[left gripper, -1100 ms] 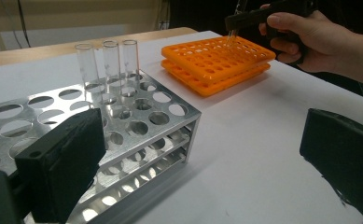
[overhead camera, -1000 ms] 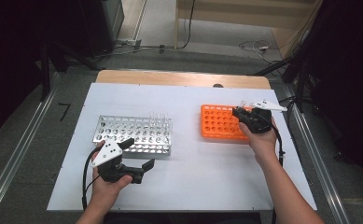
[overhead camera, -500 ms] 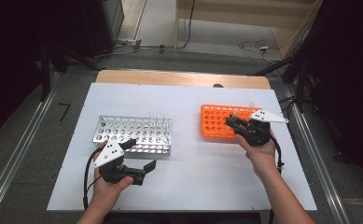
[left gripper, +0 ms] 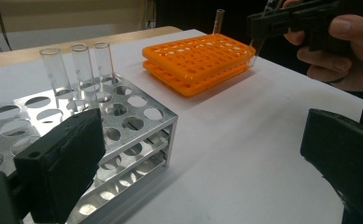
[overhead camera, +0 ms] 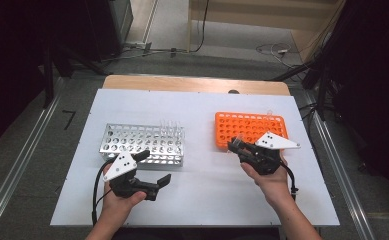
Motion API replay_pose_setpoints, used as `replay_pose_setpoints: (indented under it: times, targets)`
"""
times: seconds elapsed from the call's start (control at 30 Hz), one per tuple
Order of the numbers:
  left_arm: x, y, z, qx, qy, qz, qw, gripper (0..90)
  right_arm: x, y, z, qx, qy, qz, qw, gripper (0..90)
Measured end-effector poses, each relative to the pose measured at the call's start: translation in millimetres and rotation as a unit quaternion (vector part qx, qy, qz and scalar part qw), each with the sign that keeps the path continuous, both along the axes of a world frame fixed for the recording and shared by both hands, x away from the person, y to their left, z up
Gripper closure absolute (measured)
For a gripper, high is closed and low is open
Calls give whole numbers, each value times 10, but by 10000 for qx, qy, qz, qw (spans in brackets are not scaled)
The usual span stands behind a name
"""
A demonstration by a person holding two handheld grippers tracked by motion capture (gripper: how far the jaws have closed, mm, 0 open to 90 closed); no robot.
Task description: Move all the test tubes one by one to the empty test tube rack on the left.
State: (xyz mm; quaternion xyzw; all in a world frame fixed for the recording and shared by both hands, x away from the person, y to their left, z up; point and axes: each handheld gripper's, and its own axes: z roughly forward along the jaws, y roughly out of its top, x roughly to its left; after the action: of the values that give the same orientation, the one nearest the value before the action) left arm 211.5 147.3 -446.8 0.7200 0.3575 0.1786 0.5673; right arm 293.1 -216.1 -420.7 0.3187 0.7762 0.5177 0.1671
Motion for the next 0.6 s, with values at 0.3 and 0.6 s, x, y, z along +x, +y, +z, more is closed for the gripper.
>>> replay_pose_setpoints:
  times: [0.3,0.6]
  targets:
    - [14,-106,18,-59,-39,-229,9997,32,-195,254,-42,-84,1,469,9989,737]
    - [-9,-212,66,-148,-103,-405,9990,158,-377,549,-109,-241,45,914,9955,737]
